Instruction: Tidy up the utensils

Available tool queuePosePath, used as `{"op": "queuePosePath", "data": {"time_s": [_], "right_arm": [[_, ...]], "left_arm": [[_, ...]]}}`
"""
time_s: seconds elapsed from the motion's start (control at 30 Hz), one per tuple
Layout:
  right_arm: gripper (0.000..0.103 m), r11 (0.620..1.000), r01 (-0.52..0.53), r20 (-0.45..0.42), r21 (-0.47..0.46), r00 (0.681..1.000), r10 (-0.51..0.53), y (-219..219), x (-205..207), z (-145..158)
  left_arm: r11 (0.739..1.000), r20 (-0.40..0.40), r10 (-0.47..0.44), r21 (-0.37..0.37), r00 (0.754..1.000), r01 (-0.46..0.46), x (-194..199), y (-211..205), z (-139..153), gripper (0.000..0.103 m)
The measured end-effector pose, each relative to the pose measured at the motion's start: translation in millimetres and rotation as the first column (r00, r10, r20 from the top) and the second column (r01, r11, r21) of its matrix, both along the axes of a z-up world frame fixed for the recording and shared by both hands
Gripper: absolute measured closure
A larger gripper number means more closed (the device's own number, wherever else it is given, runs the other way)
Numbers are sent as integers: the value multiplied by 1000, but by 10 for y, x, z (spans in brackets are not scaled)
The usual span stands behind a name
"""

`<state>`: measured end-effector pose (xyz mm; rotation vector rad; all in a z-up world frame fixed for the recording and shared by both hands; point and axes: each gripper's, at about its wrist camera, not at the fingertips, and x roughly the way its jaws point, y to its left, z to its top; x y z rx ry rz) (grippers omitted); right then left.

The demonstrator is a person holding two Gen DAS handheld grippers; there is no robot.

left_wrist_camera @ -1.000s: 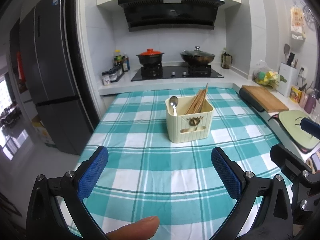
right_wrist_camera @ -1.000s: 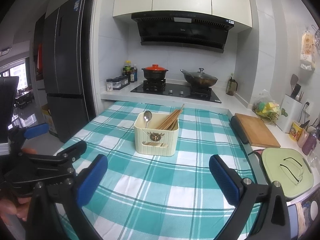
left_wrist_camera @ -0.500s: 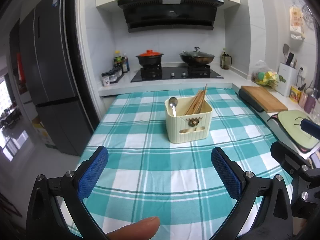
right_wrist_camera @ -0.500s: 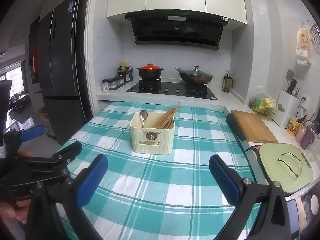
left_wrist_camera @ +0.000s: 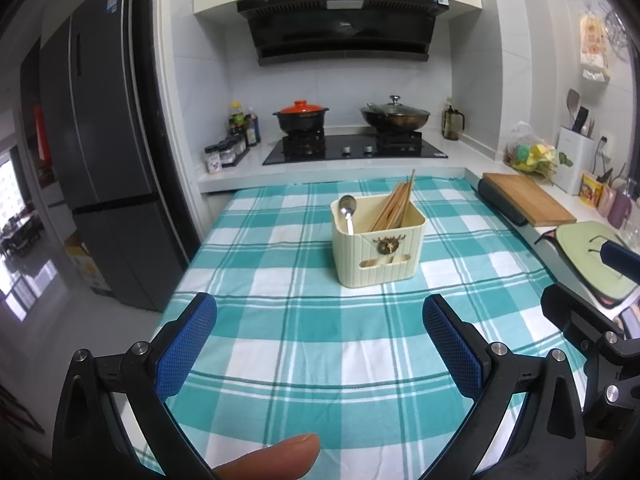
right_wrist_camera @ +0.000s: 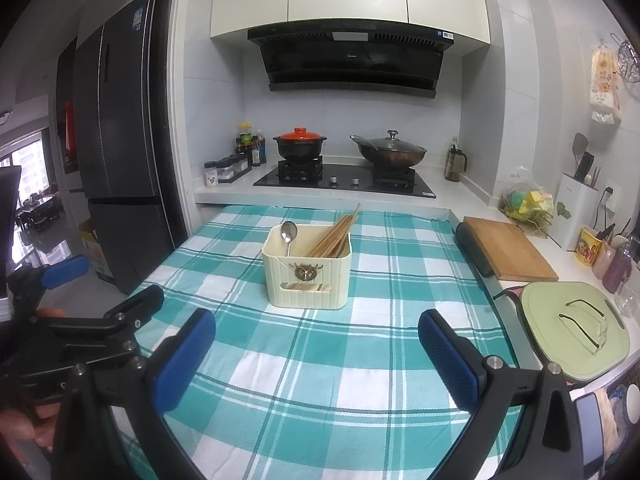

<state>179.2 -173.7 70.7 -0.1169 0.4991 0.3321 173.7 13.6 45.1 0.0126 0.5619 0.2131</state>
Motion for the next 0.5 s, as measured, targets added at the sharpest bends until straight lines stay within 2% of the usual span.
{"op": "queuePosePath", "data": {"time_s": [0.5], "right_arm": [[0, 1000, -10, 3, -1, 1000, 10, 32, -49, 8]], "left_arm": [[1000, -1, -2, -4, 1000, 2, -22, -6, 15, 0]]}}
